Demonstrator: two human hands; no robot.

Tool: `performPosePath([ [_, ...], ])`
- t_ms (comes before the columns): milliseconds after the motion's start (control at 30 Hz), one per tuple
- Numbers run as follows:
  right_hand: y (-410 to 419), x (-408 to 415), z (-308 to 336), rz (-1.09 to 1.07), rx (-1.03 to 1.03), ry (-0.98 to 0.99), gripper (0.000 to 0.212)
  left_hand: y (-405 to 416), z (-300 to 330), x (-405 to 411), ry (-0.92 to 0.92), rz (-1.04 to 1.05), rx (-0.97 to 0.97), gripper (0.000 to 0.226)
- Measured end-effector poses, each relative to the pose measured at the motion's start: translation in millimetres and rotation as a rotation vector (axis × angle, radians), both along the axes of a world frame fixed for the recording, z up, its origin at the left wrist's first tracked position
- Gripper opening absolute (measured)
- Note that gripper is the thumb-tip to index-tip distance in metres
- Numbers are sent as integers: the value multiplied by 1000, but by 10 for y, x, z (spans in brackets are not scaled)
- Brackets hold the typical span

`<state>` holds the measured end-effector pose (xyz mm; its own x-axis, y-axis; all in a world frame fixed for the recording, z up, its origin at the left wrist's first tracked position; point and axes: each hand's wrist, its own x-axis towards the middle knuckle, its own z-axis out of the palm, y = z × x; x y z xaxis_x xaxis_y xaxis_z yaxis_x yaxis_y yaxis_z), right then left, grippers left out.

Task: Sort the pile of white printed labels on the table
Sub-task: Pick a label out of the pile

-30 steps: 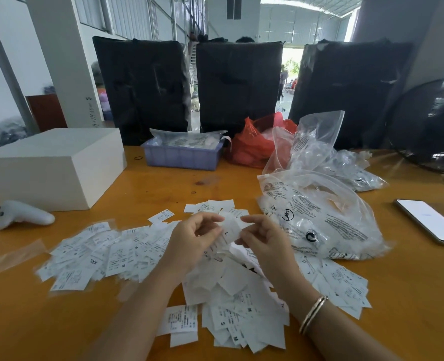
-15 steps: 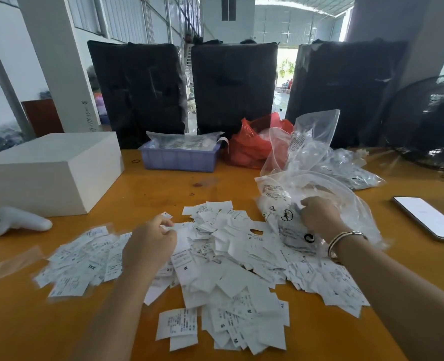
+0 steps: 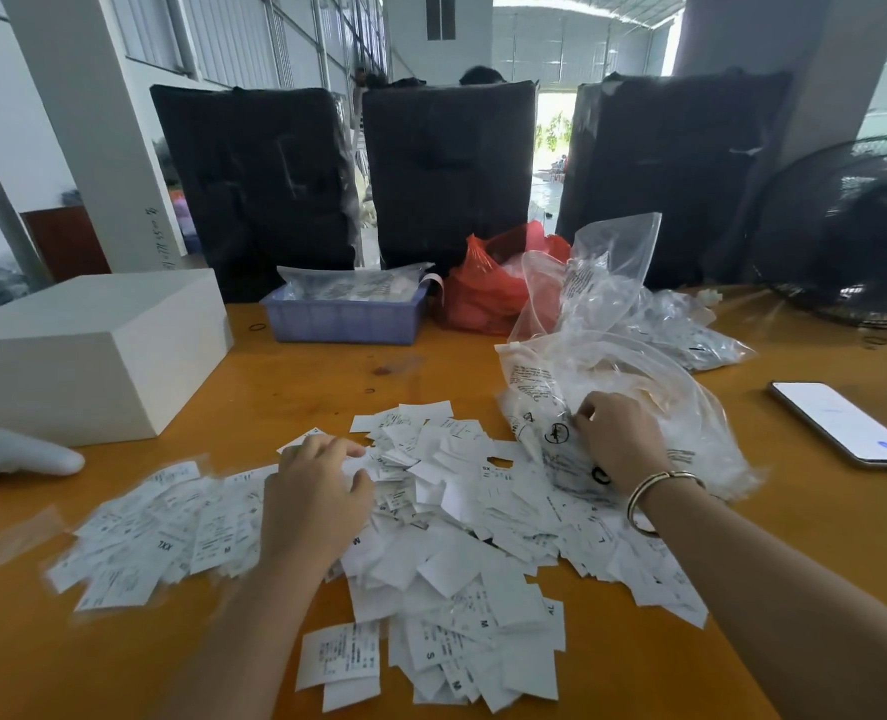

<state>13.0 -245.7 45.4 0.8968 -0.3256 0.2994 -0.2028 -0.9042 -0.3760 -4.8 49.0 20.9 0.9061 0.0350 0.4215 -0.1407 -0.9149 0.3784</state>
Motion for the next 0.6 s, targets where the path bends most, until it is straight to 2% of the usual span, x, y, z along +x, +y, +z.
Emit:
performPosePath([
  [167, -57, 6, 46, -17, -103, 3, 32, -39, 0, -22, -60, -75, -13, 18],
  [300, 18, -50, 123, -42, -49, -332, 23, -39, 1, -21, -117, -127, -27, 18],
  [400, 294, -173, 178, 160, 76, -526, 11, -99, 4, -36, -168, -218, -120, 19],
  [433, 421, -227, 182, 269, 182, -510, 8, -121, 5, -47, -154, -258, -176, 21],
  [500, 695, -344, 142, 432, 402, -350, 16, -158, 19, -78, -46, -363, -332, 29],
  [600, 1027, -475, -28, 561, 669, -174, 14, -179, 57, -130, 159, -520, -546, 47],
])
